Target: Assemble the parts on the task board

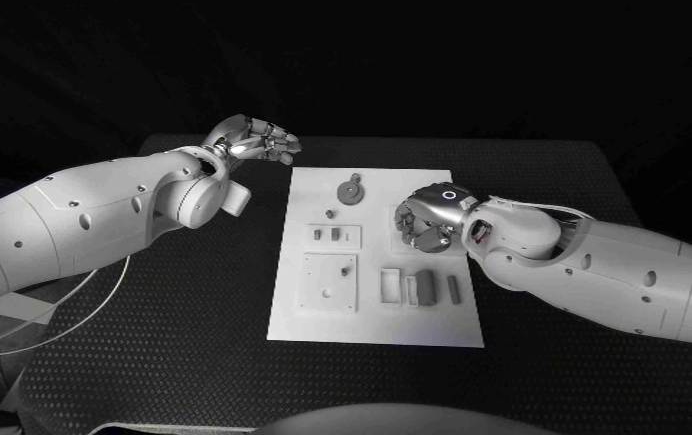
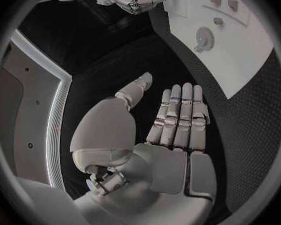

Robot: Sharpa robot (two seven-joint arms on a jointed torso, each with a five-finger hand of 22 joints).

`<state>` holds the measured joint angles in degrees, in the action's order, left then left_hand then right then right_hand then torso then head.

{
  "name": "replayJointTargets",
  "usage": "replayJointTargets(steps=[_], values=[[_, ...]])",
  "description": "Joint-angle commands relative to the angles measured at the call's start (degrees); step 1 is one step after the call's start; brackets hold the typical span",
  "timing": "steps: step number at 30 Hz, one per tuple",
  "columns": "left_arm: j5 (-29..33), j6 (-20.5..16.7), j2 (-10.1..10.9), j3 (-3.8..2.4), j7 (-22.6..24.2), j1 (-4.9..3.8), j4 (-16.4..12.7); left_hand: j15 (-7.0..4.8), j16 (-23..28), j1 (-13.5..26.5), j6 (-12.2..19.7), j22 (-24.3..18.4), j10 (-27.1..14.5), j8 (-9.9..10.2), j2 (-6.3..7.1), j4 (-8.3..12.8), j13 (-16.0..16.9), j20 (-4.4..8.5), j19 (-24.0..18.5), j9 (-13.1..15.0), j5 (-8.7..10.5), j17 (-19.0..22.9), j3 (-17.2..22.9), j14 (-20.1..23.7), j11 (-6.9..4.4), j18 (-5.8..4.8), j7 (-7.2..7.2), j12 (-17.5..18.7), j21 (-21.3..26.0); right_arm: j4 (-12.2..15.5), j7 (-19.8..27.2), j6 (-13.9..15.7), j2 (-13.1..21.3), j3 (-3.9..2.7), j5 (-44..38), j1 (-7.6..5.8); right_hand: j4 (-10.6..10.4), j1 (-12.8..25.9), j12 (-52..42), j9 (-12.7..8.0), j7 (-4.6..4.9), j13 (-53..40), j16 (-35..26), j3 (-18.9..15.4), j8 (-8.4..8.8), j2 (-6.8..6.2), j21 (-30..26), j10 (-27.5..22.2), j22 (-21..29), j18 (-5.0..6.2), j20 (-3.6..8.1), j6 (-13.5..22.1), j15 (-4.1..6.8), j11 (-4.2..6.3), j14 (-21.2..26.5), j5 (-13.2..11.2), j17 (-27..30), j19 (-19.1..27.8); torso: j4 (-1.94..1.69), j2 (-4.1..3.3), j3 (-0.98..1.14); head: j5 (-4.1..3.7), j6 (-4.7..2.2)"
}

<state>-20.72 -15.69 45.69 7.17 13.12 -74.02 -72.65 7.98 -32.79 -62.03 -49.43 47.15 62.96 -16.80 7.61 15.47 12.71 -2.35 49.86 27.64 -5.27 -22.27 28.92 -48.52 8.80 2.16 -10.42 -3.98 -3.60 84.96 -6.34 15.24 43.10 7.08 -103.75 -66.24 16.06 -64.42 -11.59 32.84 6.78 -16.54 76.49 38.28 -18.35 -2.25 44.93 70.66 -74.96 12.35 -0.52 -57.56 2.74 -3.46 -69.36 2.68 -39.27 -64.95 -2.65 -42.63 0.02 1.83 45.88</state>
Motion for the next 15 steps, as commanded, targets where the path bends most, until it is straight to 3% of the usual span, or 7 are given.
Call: replayJointTargets(steps=[1,4,10,15], values=[[0.3,0.7,0.0,-0.03,0.6,-0.09,-0.2,0.09,0.3,0.0,0.2,-0.1,-0.3,-0.3,0.48,-0.3,-0.1,0.03,-0.5,-0.1,0.29,-0.1,-0.2,0.4,-0.07,-0.47,0.12,0.1,-0.3,0.8,-0.1,0.7,0.4,-0.02,-0.9,0.05,0.2,-0.1,-0.2,0.5,-0.06,-0.1,-0.3,0.0,-0.23,0.47,0.3,0.7,-0.8,2.65,0.35,-0.4,0.4,0.25,-0.2,0.2,0.1,-0.3,0.01,0.01,0.01,0.0,0.01],[0.3,0.7,0.0,-0.03,0.6,-0.09,-0.2,0.09,0.3,0.0,0.2,-0.1,-0.3,-0.3,0.46,-0.3,-0.1,0.03,-0.5,-0.1,0.28,-0.1,-0.2,0.4,-0.07,-0.47,0.12,0.1,-0.3,1.7,0.0,1.3,1.0,-0.23,-0.9,0.05,0.3,-0.1,-0.2,0.5,-0.09,-0.1,-0.3,0.1,-0.24,0.43,0.3,0.8,-0.8,2.65,0.38,-0.5,0.43,0.27,-0.2,0.2,0.1,-0.3,0.0,-0.01,0.01,0.03,0.01],[0.3,0.6,0.1,-0.03,0.6,-0.09,-0.1,0.09,0.4,-0.1,0.2,-0.1,-0.4,-0.3,0.44,-0.3,-0.1,0.02,-0.5,-0.1,0.28,-0.2,-0.2,0.4,-0.06,-0.47,0.12,0.1,-0.3,5.7,0.3,3.1,2.5,-1.53,-0.9,-0.09,0.3,-0.2,-0.3,0.6,-0.16,-0.1,-0.4,0.2,-0.32,0.25,0.3,1.0,-0.8,2.65,0.48,-0.7,0.55,0.39,-0.4,0.2,0.1,-0.5,0.05,0.03,0.05,0.21,-0.05],[0.3,0.6,0.0,-0.03,0.6,-0.09,-0.1,0.09,0.4,-0.1,0.2,-0.1,-0.4,-0.3,0.43,-0.3,-0.1,0.02,-0.5,-0.1,0.28,-0.2,-0.2,0.4,-0.06,-0.46,0.12,0.1,-0.3,7.9,0.5,4.8,3.2,-2.0,-1.0,-0.39,0.3,-0.3,-0.3,0.6,-0.19,-0.1,-0.4,0.2,-0.34,0.14,0.3,1.1,-0.8,2.65,0.54,-0.8,0.61,0.44,-0.5,0.2,0.1,-0.6,0.05,0.01,0.01,0.29,-0.03]])
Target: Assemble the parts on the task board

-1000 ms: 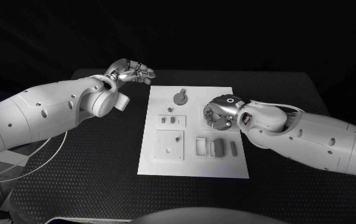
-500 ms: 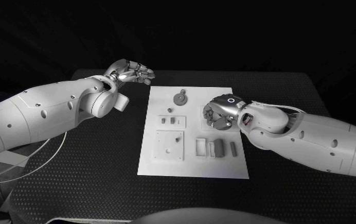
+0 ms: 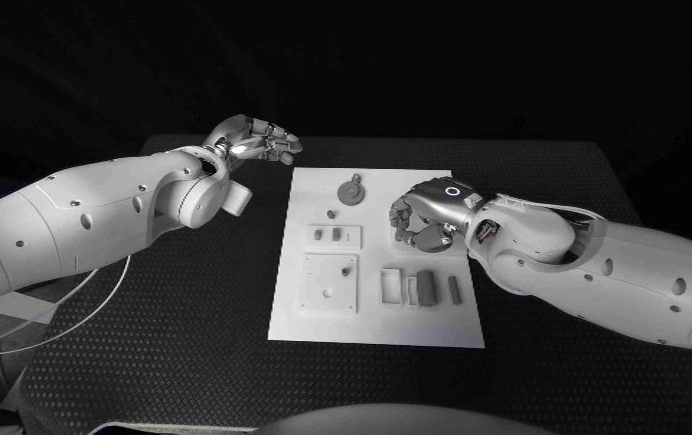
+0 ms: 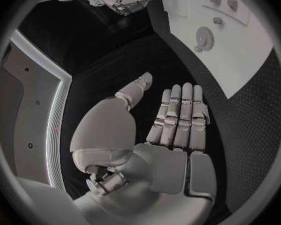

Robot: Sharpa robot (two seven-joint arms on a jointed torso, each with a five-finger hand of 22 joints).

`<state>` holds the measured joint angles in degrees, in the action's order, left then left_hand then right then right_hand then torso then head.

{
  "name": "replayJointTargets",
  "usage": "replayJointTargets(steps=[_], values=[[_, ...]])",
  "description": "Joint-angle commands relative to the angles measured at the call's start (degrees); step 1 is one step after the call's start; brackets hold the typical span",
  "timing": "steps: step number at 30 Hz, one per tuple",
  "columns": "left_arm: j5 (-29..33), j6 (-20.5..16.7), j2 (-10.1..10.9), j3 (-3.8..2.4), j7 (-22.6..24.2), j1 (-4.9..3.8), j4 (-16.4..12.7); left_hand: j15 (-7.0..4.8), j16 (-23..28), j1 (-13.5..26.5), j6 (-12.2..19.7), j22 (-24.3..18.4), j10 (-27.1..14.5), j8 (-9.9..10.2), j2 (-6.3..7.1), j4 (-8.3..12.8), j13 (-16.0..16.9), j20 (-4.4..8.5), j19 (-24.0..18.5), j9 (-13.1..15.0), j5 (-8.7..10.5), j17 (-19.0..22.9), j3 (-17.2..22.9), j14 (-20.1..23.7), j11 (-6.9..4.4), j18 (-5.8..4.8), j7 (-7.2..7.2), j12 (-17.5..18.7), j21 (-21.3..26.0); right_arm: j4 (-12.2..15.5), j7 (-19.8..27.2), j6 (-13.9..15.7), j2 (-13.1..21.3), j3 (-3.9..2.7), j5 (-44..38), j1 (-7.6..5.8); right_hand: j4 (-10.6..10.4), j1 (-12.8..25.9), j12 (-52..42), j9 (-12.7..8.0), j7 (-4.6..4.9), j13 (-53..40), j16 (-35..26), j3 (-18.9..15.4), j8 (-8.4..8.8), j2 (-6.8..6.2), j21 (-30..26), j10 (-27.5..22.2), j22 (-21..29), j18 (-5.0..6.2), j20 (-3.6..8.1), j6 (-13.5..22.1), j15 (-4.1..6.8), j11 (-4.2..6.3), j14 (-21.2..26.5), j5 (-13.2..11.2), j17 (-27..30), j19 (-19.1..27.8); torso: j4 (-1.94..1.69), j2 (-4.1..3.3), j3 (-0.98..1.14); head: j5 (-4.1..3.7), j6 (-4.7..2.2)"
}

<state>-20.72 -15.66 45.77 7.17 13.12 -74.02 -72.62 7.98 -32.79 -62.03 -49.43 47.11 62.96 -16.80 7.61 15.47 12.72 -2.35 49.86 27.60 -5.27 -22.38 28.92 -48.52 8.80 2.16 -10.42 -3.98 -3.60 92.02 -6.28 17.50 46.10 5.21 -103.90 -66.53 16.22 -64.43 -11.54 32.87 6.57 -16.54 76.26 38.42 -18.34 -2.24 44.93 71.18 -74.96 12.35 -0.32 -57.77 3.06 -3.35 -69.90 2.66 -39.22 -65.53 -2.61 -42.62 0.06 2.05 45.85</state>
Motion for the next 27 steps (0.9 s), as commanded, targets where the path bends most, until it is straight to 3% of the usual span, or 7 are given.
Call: replayJointTargets(steps=[1,6,12,17,22,25,27], values=[[0.3,0.6,-0.1,-0.04,0.6,-0.09,-0.1,0.09,0.4,-0.1,0.2,-0.1,-0.4,-0.3,0.42,-0.3,-0.1,0.02,-0.5,-0.1,0.28,-0.1,-0.2,0.4,-0.06,-0.46,0.12,0.1,-0.3,1.2,0.5,2.8,0.2,-0.17,-0.8,-0.1,0.1,-0.3,-0.3,0.5,0.0,-0.1,-0.2,0.1,-0.36,0.11,0.3,0.6,-0.8,2.65,0.34,-0.6,0.3,0.34,0.0,0.2,0.1,0.0,-0.01,-0.01,-0.02,0.1,0.0],[0.3,0.6,-0.2,-0.04,0.7,-0.08,0.1,0.1,0.4,-0.1,0.3,-0.1,-0.4,-0.3,0.41,-0.3,-0.1,0.02,-0.5,-0.1,0.28,-0.2,-0.2,0.4,-0.06,-0.46,0.12,0.1,-0.3,2.4,1.4,4.4,-0.4,-0.21,-0.4,-0.1,0.1,-0.3,-0.3,0.6,-0.03,-0.1,-0.3,0.2,-0.38,-0.01,0.3,0.7,-0.7,2.65,0.41,-0.7,0.36,0.39,-0.1,0.2,0.1,-0.2,-0.04,-0.01,-0.01,0.37,0.03],[0.3,0.6,-0.4,-0.04,0.7,-0.08,0.3,0.1,0.4,-0.1,0.3,-0.1,-0.4,-0.3,0.4,-0.3,-0.1,0.01,-0.5,-0.1,0.28,-0.2,-0.2,0.4,-0.05,-0.45,0.12,0.1,-0.3,3.1,1.9,3.6,-2.8,-0.1,0.1,-0.09,0.1,-0.4,-0.3,0.6,-0.04,-0.1,-0.4,0.2,-0.37,0.0,0.2,0.8,-0.7,2.65,0.44,-0.8,0.39,0.43,-0.2,0.2,0.1,-0.3,0.0,0.04,-0.04,1.24,0.24],[0.3,0.5,-0.7,-0.04,0.8,-0.08,0.4,0.1,0.5,-0.1,0.3,-0.1,-0.4,-0.3,0.4,-0.3,-0.1,0.01,-0.5,-0.1,0.28,-0.2,-0.2,0.4,-0.05,-0.45,0.12,0.1,-0.3,2.3,2.2,3.0,-5.8,1.09,-0.1,0.03,0.0,-0.4,-0.2,0.5,-0.03,-0.1,-0.4,0.3,-0.34,0.04,0.2,0.8,-0.7,2.65,0.45,-0.7,0.39,0.43,-0.2,0.2,0.1,-0.3,0.09,0.02,-0.04,1.75,0.3],[0.3,0.5,-1.0,-0.04,0.7,-0.08,0.6,0.1,0.5,-0.1,0.3,-0.1,-0.4,-0.3,0.41,-0.3,-0.1,0.0,-0.5,-0.1,0.29,-0.3,-0.2,0.4,-0.05,-0.45,0.11,0.1,-0.3,1.4,2.3,1.5,-9.6,1.66,-0.5,1.24,0.0,-0.4,-0.2,0.5,-0.02,-0.1,-0.5,0.3,-0.3,0.1,0.2,0.8,-0.7,2.65,0.45,-0.7,0.39,0.42,-0.2,0.2,0.1,-0.3,-0.17,-0.05,-0.03,2.35,0.56],[0.3,0.5,-1.4,-0.04,0.7,-0.09,0.7,0.1,0.5,-0.1,0.3,-0.1,-0.4,-0.3,0.41,-0.3,-0.1,0.0,-0.5,-0.1,0.29,-0.3,-0.2,0.4,-0.04,-0.45,0.11,0.1,-0.3,0.6,2.5,1.0,-11.4,2.65,-0.4,1.75,0.0,-0.3,-0.1,0.5,0.01,-0.1,-0.5,0.3,-0.26,0.17,0.1,0.8,-0.6,2.65,0.44,-0.7,0.38,0.41,-0.2,0.2,0.1,-0.2,-0.23,-0.05,-0.1,2.54,0.79],[0.3,0.6,-1.5,-0.04,0.7,-0.09,0.6,0.1,0.5,-0.1,0.3,-0.1,-0.4,-0.3,0.41,-0.3,-0.1,0.0,-0.5,-0.1,0.28,-0.3,-0.2,0.4,-0.05,-0.45,0.11,0.1,-0.3,0.1,2.5,0.5,-12.3,2.93,-0.6,2.29,0.0,-0.3,-0.1,0.5,0.01,0.0,-0.6,0.4,-0.25,0.21,0.1,0.8,-0.6,2.65,0.44,-0.6,0.37,0.4,-0.2,0.2,0.1,-0.2,-0.31,-0.06,-0.17,2.52,0.82]])
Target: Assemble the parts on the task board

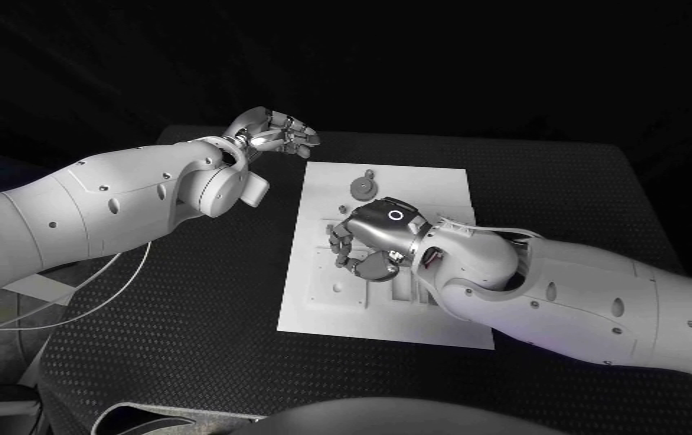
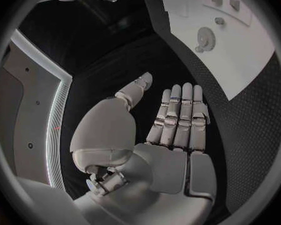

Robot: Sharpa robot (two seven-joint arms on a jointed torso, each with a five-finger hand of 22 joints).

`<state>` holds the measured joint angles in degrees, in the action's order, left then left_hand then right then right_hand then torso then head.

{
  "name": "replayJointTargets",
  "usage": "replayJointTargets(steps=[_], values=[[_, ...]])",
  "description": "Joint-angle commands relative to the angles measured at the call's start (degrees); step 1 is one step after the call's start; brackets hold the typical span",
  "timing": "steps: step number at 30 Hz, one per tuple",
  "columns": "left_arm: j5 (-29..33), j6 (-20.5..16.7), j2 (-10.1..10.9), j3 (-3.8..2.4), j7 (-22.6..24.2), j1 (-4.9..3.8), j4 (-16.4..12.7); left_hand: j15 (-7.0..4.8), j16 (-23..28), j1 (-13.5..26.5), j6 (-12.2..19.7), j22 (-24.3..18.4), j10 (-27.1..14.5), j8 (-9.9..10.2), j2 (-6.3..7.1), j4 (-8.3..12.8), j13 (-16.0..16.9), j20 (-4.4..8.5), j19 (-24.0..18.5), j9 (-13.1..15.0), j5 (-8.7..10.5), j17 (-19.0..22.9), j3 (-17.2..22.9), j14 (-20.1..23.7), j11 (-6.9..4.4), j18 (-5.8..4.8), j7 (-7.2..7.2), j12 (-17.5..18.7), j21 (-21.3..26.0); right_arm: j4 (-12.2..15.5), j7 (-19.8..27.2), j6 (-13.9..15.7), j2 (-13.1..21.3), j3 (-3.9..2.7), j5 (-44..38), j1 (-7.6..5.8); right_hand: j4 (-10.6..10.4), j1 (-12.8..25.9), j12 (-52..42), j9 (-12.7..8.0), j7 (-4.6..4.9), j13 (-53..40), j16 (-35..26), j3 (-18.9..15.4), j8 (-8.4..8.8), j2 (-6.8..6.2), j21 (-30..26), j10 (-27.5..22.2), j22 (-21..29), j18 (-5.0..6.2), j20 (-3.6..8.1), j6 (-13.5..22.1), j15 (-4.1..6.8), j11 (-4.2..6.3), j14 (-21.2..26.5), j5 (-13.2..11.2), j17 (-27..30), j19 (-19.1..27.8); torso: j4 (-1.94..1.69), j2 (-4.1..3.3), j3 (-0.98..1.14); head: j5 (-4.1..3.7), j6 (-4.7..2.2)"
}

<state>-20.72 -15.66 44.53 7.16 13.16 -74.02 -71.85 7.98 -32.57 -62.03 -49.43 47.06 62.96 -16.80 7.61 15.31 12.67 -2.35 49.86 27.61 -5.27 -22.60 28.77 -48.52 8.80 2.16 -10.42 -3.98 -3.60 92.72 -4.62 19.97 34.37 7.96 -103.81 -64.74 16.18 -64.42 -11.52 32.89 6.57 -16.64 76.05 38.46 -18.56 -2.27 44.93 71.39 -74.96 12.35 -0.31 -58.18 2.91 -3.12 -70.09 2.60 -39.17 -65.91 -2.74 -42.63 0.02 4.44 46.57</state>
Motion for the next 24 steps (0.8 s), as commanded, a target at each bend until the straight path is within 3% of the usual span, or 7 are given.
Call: replayJointTargets(steps=[1,8,16,24], values=[[0.3,0.6,-0.4,-0.03,0.7,-0.09,-0.1,0.11,0.3,-0.1,0.3,-0.1,-0.4,-0.3,0.4,-0.1,-0.1,0.0,-0.5,-0.1,0.28,-0.1,-0.1,0.4,-0.05,-0.45,0.11,0.1,-0.3,-1.0,0.9,-2.1,-1.1,0.29,-0.9,0.82,0.1,-0.3,-0.1,0.5,0.02,0.1,-0.4,0.3,-0.01,0.25,0.1,0.5,-0.6,2.65,0.43,-0.2,0.53,0.18,0.0,0.3,0.1,0.1,-0.16,-0.04,-0.16,0.22,0.15],[0.3,0.7,-0.9,-0.03,0.6,-0.09,-0.1,0.11,0.3,-0.1,0.3,-0.1,-0.4,-0.3,0.4,-0.1,-0.1,0.0,-0.5,-0.1,0.28,-0.2,-0.1,0.4,-0.04,-0.45,0.11,0.1,-0.3,-4.0,0.7,-3.1,-3.6,1.38,-2.9,2.75,0.1,-0.3,-0.1,0.5,0.03,0.1,-0.4,0.4,0.03,0.35,0.0,0.5,-0.6,2.65,0.43,-0.2,0.52,0.17,0.0,0.3,0.1,0.2,-0.09,-0.02,-0.09,1.35,0.73],[0.3,0.7,-0.9,-0.03,0.6,-0.09,-0.1,0.11,0.4,-0.1,0.3,-0.1,-0.4,-0.3,0.4,-0.1,-0.1,-0.01,-0.5,-0.1,0.28,-0.2,-0.1,0.4,-0.04,-0.44,0.1,0.1,-0.3,-5.4,0.9,-3.1,-5.0,1.76,-4.0,3.87,0.2,-0.3,-0.1,0.5,0.03,0.1,-0.4,0.4,0.04,0.38,0.0,0.5,-0.6,2.65,0.43,-0.2,0.52,0.17,0.0,0.3,0.1,0.2,-0.01,-0.03,-0.07,2.22,1.45],[0.3,0.7,-0.8,-0.03,0.5,-0.1,-0.1,0.12,0.4,-0.1,0.3,-0.2,-0.5,-0.4,0.38,-0.1,-0.1,-0.02,-0.5,-0.1,0.28,-0.3,-0.1,0.4,-0.03,-0.44,0.1,0.1,-0.3,-5.9,0.2,-3.2,-5.0,1.78,-4.2,3.97,0.2,-0.3,-0.1,0.5,0.03,0.1,-0.5,0.4,0.04,0.41,0.0,0.6,-0.6,2.65,0.42,-0.2,0.52,0.17,0.0,0.3,0.1,0.2,0.05,0.0,-0.04,2.51,1.55]])
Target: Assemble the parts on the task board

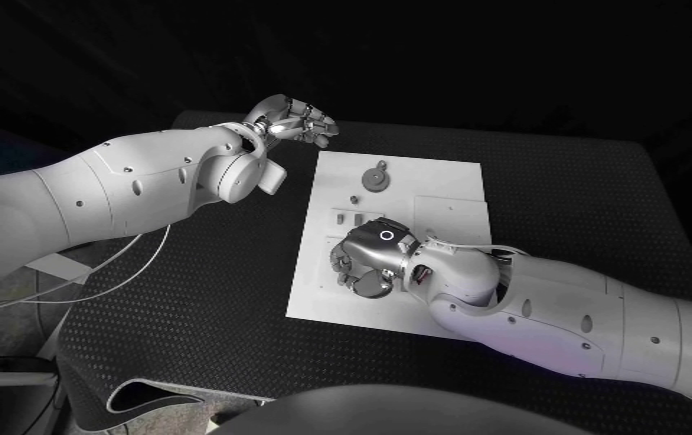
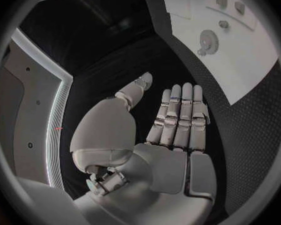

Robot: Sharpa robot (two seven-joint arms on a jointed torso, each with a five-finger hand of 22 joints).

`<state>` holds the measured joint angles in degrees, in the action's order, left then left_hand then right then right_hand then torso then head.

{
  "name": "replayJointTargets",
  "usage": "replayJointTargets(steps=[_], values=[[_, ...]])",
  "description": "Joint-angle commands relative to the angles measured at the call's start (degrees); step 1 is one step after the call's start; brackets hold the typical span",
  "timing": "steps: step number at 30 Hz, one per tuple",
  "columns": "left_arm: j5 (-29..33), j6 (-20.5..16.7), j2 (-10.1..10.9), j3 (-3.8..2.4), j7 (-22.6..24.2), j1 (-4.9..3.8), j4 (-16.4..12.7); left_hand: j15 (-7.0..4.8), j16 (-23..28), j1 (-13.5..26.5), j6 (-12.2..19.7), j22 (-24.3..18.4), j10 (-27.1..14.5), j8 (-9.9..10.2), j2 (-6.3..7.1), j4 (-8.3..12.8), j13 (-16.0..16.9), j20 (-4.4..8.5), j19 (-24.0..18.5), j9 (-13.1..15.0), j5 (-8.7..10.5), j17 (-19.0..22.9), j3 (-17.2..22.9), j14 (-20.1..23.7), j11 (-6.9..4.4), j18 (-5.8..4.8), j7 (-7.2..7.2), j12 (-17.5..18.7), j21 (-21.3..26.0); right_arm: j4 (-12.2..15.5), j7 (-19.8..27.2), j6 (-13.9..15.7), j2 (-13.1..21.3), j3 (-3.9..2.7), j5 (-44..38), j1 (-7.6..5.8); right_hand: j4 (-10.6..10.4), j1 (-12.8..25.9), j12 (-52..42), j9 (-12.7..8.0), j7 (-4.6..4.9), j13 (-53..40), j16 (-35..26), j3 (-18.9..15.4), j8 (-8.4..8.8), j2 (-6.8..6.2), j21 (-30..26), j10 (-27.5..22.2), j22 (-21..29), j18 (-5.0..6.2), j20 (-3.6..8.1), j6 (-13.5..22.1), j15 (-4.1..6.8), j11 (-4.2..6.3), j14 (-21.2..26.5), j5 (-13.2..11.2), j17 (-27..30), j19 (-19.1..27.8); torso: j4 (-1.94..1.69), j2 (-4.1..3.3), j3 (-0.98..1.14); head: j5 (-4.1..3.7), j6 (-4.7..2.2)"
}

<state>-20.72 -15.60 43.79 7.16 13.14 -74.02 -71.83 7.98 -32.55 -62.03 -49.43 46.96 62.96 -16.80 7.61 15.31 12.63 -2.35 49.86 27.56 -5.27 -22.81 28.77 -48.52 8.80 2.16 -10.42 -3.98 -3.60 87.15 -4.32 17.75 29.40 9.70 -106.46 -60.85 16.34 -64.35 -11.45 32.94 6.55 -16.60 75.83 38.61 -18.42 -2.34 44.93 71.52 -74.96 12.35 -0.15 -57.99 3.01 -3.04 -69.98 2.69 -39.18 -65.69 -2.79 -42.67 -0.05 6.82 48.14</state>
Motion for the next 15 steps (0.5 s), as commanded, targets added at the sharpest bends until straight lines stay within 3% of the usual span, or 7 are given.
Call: replayJointTargets(steps=[1,15], values=[[0.3,0.7,0.0,-0.03,0.6,-0.1,-0.1,0.12,0.4,-0.1,0.3,-0.1,-0.5,-0.4,0.38,-0.1,-0.1,-0.02,-0.5,-0.1,0.28,-0.1,-0.1,0.4,-0.03,-0.44,0.1,0.1,-0.3,-0.3,-0.1,-0.9,0.0,0.04,-1.6,0.07,0.0,-0.4,-0.1,0.4,0.05,0.0,-0.2,0.2,-0.1,0.48,0.0,0.4,-0.6,2.65,0.26,-0.4,0.43,0.1,-0.1,0.2,0.1,0.0,0.13,0.04,0.02,0.14,-0.07],[0.3,0.8,0.1,-0.03,0.5,-0.1,-0.1,0.13,0.5,-0.1,0.3,-0.1,-0.5,-0.4,0.38,-0.2,-0.1,-0.02,-0.5,-0.1,0.28,-0.2,-0.1,0.4,-0.02,-0.44,0.09,0.0,-0.3,-0.6,-0.4,-0.3,0.1,0.04,-2.4,0.07,0.1,-0.4,-0.1,0.5,0.03,0.0,-0.2,0.2,-0.11,0.46,0.0,0.5,-0.6,2.65,0.28,-0.4,0.45,0.12,-0.1,0.2,0.0,-0.1,0.14,0.02,0.08,0.18,-0.38]])
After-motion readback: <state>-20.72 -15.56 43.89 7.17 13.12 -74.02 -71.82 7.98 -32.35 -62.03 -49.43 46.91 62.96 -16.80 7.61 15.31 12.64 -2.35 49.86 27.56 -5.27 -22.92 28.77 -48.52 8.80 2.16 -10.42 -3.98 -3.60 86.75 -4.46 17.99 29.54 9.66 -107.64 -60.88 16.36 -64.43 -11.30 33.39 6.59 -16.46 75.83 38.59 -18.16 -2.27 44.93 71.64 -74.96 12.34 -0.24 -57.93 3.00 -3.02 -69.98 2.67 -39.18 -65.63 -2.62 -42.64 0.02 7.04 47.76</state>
